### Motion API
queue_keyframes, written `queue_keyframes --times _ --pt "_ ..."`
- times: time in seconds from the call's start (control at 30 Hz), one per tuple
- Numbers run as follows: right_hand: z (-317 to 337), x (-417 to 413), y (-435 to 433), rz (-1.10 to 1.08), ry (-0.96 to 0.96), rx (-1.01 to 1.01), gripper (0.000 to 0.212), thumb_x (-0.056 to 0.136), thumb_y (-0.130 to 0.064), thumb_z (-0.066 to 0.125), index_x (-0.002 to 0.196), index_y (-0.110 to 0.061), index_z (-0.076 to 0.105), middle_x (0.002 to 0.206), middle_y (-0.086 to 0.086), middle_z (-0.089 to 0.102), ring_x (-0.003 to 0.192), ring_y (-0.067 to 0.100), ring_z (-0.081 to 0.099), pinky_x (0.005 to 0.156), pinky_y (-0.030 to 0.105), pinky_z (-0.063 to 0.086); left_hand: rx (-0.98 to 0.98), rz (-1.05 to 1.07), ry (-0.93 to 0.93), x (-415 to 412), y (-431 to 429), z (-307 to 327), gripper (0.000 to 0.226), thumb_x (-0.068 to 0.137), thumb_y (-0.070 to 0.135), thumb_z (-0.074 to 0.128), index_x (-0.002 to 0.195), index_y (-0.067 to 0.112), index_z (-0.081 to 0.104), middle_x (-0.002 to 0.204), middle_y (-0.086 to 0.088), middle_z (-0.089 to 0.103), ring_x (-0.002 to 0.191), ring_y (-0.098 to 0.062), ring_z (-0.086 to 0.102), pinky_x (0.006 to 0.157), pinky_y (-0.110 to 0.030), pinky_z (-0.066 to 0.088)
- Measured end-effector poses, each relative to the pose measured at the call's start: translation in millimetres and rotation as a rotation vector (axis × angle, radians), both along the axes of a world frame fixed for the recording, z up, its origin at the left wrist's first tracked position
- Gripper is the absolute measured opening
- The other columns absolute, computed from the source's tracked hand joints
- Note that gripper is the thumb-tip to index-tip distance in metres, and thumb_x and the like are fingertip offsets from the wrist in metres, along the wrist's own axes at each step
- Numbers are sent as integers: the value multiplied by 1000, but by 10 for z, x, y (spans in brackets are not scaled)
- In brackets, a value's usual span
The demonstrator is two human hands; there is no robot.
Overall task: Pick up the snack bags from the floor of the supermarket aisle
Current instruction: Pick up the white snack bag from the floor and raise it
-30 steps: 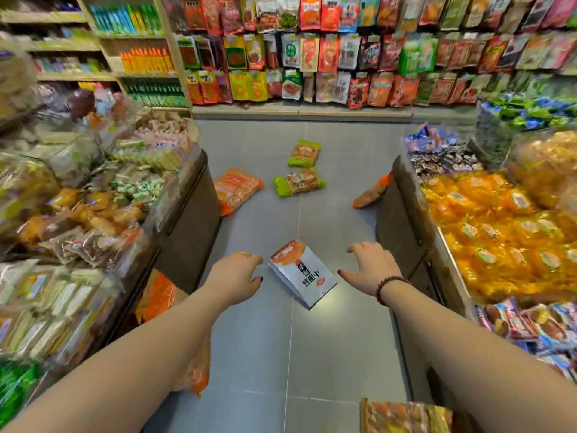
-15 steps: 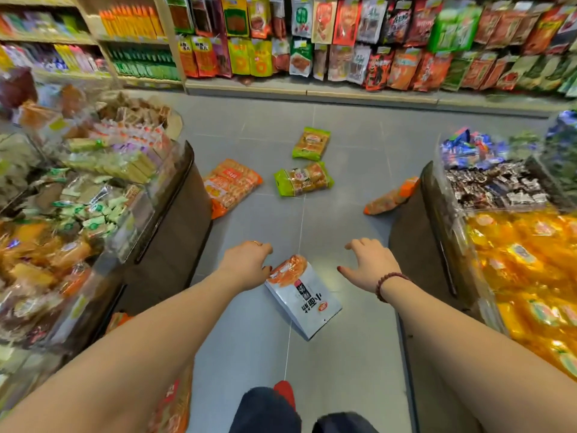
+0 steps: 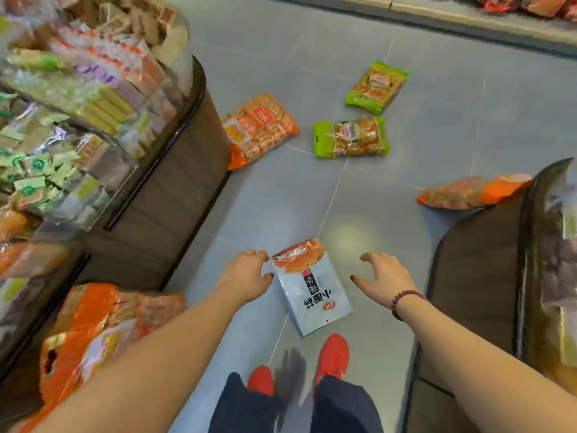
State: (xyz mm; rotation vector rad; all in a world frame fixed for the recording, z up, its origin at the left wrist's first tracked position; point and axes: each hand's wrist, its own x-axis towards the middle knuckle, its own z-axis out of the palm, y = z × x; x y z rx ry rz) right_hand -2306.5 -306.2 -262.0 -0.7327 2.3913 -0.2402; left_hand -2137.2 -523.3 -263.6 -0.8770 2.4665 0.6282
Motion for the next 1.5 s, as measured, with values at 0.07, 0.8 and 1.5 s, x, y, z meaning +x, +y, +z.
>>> queue_keyframes --times 0.07,0.8,1.5 --pt "-336 -193 -63 -46 -61 -34 52 84 -39 64 128 -14 52 133 6 54 125 24 47 101 34 39 59 124 19 -110 -12 -353 45 90 32 58 130 14 52 130 -10 54 122 -26 49 98 -38 43" --pt "-4867 -588 -772 -402 -268 -156 63 87 -36 65 139 -12 40 144 9 42 131 27 43 107 41 38 415 900 139 -410 82 -4826 45 88 34 66 124 14 48 120 -5 56 100 -21 57 87 -29 46" --pt "-3470 -736 -1084 -678 -197 -501 22 93 -19 57 74 -20 46 70 -4 46 59 8 40 55 20 34 258 941 513 -611 -465 -3502 43 89 23 65 61 15 32 61 -3 36 59 -20 31 54 -31 28"
